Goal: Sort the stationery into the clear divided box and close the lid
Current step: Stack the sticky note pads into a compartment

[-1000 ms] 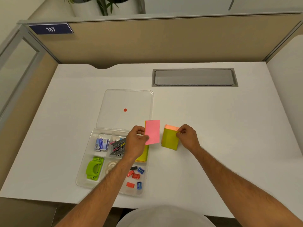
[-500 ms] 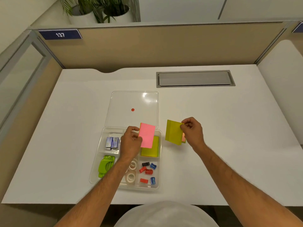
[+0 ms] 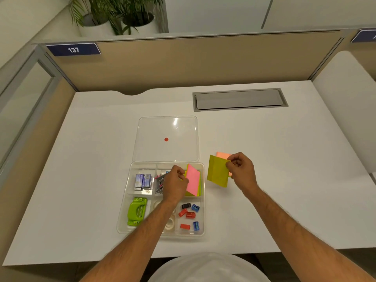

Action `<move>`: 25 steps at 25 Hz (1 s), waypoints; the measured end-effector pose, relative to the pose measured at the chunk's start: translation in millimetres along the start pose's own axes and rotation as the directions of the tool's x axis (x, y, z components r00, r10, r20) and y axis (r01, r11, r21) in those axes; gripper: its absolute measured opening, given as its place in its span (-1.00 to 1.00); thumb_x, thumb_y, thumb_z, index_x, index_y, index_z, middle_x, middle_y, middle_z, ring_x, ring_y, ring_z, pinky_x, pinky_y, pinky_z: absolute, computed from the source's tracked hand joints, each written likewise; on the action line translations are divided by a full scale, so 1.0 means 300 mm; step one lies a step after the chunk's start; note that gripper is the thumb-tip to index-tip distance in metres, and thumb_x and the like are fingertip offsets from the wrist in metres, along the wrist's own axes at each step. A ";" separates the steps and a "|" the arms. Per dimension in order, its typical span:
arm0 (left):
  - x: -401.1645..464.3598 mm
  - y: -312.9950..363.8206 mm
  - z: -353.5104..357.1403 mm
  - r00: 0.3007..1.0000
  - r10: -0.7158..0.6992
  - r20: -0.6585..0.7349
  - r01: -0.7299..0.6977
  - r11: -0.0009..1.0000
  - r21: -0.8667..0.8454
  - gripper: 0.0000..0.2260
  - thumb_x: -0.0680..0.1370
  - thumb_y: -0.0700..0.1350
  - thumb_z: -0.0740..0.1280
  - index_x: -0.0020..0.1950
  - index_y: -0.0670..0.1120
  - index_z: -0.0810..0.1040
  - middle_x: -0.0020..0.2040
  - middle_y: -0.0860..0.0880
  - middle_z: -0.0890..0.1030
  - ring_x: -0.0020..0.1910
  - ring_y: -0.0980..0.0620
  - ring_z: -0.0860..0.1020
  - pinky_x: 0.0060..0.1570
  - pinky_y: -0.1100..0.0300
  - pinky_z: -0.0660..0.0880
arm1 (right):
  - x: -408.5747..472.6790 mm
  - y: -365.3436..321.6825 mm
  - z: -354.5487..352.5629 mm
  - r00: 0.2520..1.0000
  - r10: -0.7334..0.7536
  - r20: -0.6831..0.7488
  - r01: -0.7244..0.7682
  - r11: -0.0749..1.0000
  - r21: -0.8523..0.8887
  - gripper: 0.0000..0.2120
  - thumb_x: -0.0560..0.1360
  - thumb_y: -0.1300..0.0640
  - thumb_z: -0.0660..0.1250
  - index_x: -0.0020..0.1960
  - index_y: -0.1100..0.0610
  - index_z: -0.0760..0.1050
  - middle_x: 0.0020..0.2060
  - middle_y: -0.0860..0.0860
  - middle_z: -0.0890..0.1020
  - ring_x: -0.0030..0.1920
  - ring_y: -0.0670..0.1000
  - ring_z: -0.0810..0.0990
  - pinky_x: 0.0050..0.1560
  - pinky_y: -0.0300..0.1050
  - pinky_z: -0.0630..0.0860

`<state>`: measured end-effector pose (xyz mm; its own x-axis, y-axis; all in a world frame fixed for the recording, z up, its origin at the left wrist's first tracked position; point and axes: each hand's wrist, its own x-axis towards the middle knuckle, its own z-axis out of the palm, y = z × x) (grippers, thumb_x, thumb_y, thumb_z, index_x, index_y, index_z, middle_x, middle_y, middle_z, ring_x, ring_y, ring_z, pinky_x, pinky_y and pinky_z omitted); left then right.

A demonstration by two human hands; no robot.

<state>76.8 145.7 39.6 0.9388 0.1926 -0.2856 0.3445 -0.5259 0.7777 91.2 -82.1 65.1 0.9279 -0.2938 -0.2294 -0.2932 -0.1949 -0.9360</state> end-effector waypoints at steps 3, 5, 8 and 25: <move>0.004 -0.023 0.001 0.999 0.022 0.023 -0.024 0.996 0.091 -0.79 0.48 -0.33 0.32 -0.09 -0.01 0.49 -0.22 0.08 0.55 -0.23 0.08 0.55 -0.36 0.24 0.42 | -0.008 -0.006 0.010 1.000 0.017 0.004 -0.017 1.000 0.003 -0.88 0.45 0.32 0.34 -0.11 0.13 0.53 -0.27 0.00 0.56 -0.22 0.01 0.54 -0.24 -0.07 0.51; 0.005 -0.031 -0.013 0.998 0.045 0.037 -0.050 0.988 0.146 -0.81 0.50 -0.29 0.32 -0.06 0.01 0.49 -0.20 0.08 0.56 -0.20 0.07 0.56 -0.35 0.23 0.43 | -0.010 -0.012 0.021 1.000 0.021 0.017 -0.021 1.000 -0.006 -0.90 0.46 0.31 0.35 -0.10 0.13 0.53 -0.25 0.01 0.57 -0.21 0.02 0.56 -0.25 -0.09 0.51; 0.011 -0.013 -0.036 0.994 0.095 0.058 -0.102 0.986 0.135 -0.77 0.48 -0.12 0.44 0.07 0.07 0.49 -0.10 0.12 0.56 -0.14 0.13 0.55 -0.22 0.22 0.47 | -0.015 -0.032 0.054 0.998 0.022 0.058 -0.022 1.000 0.005 -0.90 0.46 0.31 0.36 -0.10 0.13 0.54 -0.23 0.08 0.59 -0.23 0.01 0.56 -0.33 -0.18 0.49; 0.075 0.008 -0.064 0.983 -0.017 0.184 0.056 0.976 -0.209 -0.96 0.51 -0.26 0.43 -0.06 -0.15 0.64 -0.16 -0.14 0.65 -0.21 0.04 0.57 -0.15 0.20 0.58 | 0.211 0.103 0.000 0.990 0.135 0.037 -0.088 0.806 -0.585 -0.59 0.44 0.08 0.43 0.26 0.13 0.50 0.13 0.09 0.56 0.15 0.10 0.54 0.14 -0.02 0.46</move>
<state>98.9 164.6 45.8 0.9169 0.0460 -0.3965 0.3886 -0.3295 0.8605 141.0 -106.7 21.6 0.8878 -0.2825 -0.3633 -0.4527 -0.6789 -0.5781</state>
